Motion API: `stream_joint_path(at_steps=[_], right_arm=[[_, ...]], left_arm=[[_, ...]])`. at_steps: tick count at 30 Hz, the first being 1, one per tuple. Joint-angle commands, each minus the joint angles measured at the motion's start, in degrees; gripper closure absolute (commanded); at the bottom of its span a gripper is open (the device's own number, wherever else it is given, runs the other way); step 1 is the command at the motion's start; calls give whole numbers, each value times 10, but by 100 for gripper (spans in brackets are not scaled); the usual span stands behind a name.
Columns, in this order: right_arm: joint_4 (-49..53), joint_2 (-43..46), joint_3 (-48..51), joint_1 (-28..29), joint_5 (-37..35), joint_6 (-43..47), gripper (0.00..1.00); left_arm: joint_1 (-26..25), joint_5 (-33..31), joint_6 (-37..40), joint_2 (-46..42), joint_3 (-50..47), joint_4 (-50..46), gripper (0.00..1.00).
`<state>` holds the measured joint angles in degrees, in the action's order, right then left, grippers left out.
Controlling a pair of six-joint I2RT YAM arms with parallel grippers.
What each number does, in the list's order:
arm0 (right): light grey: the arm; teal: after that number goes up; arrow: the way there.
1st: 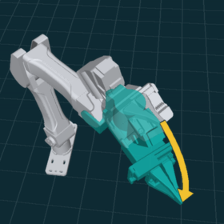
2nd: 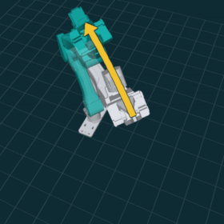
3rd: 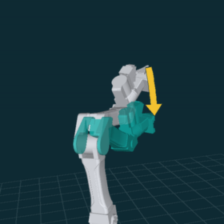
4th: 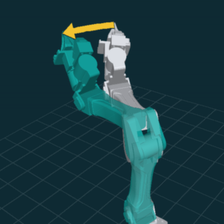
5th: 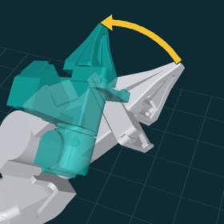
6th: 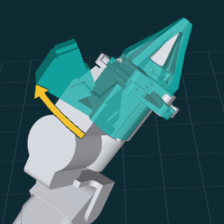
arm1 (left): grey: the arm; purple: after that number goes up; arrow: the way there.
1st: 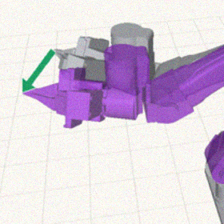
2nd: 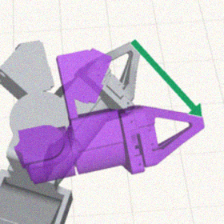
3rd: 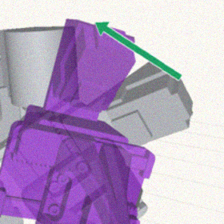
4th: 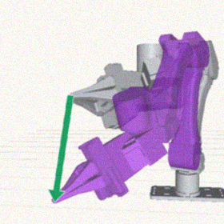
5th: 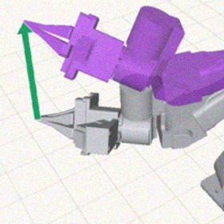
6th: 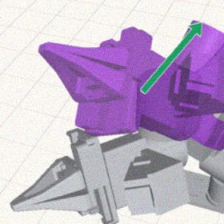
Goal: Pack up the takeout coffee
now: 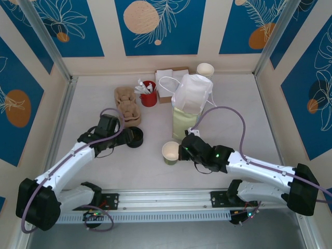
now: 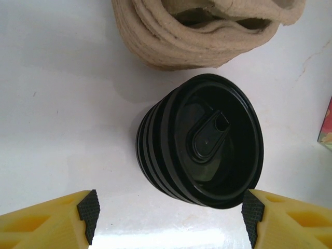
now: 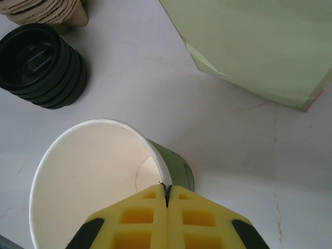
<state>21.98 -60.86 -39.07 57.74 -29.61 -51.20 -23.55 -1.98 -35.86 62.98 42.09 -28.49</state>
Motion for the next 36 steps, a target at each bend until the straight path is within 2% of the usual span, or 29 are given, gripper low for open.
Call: stream_joint_path(at_steps=[1,3,5,12,26,36], right_arm=[[-28,-19,-27,2,-25,-2,100],[-27,-31,-35,1,-26,-3,100],[-21,-41,-43,-3,-24,-10,100],[-18,-57,-51,-7,-15,-16,97],[8,-82,-69,-20,2,-30,88],[15,-83,-75,-25,10,-30,77]], left_arm=[[-7,-4,9,8,23,10,26],[-8,-6,11,15,27,9,28],[-8,-6,13,25,33,8,34],[-12,-16,16,56,53,-4,43],[-21,-11,14,89,71,-2,44],[-30,-17,11,103,82,-5,44]])
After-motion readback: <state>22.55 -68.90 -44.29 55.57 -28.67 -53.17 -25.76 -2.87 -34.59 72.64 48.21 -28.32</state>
